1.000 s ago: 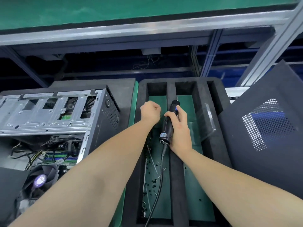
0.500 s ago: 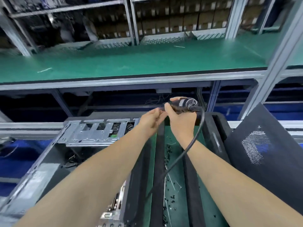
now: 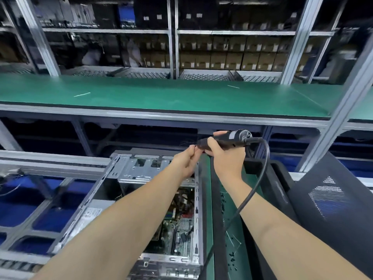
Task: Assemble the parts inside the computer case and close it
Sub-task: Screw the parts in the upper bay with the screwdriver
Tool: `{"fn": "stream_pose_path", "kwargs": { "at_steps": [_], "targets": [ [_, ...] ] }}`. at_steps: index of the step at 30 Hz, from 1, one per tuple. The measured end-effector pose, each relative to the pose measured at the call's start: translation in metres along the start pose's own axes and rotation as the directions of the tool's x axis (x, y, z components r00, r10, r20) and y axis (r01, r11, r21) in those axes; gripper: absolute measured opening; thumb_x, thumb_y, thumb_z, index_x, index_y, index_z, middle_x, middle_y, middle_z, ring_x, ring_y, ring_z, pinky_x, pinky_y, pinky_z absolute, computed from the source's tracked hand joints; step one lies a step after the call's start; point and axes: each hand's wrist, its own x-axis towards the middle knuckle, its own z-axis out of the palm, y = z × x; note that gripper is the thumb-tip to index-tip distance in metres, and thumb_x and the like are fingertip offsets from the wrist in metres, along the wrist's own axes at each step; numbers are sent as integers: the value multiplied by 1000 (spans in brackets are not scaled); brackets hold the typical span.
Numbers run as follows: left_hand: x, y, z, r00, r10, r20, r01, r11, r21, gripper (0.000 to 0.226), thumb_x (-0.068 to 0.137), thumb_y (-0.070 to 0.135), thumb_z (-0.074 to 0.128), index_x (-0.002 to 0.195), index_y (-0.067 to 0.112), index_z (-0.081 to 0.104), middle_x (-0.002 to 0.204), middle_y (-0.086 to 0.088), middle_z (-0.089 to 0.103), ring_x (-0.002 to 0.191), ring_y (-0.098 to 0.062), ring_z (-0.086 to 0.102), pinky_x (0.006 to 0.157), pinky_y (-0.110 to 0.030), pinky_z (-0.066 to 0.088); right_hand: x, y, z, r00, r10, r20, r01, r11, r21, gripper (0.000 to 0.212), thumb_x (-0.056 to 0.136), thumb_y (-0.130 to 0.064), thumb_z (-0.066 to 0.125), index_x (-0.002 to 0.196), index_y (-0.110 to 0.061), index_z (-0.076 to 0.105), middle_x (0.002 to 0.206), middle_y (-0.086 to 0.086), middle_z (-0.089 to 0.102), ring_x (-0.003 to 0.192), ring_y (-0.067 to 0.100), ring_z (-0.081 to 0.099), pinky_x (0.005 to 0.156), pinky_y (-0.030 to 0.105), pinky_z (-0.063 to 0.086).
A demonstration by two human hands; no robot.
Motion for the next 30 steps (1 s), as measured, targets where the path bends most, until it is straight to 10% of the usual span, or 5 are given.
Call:
{"fn": "stream_pose_path", "kwargs": {
  "at_steps": [7,12,20,30],
  "targets": [
    [-8,25,-25,998,-36,52,35,999,13,30,105,3,47,133,-8,51,125,-25,62,113,-24,64,105,-29,49,-8,8,27,999,-36,8,36,999,-30,16,81,-26,76,85,-41,73,94,0,78,94,25,77,80,55,64],
    [-3,39,-44,993,-84,83,78,994,76,18,104,1,49,114,-8,61,101,-21,69,85,-20,73,65,-24,62,-9,17,40,1000,-19,-2,18,999,-50,20,85,-16,76,88,-36,74,93,0,79,93,26,78,81,57,63],
    [13,54,-70,987,-76,144,10,912,410,22,102,1,53,121,-5,62,113,-22,71,101,-25,74,77,-24,60,-4,24,38,999,-7,52,10,998,-66,12,89,-2,74,97,-11,73,94,10,77,93,30,77,71,52,66],
    [5,50,-76,970,-2,244,-193,609,770,21,104,17,56,106,2,70,100,-16,68,84,-24,69,89,-39,59,8,21,45,989,-46,143,88,949,-303,25,89,-29,80,104,-23,61,88,-7,73,89,24,76,73,46,65]
  ]
}}
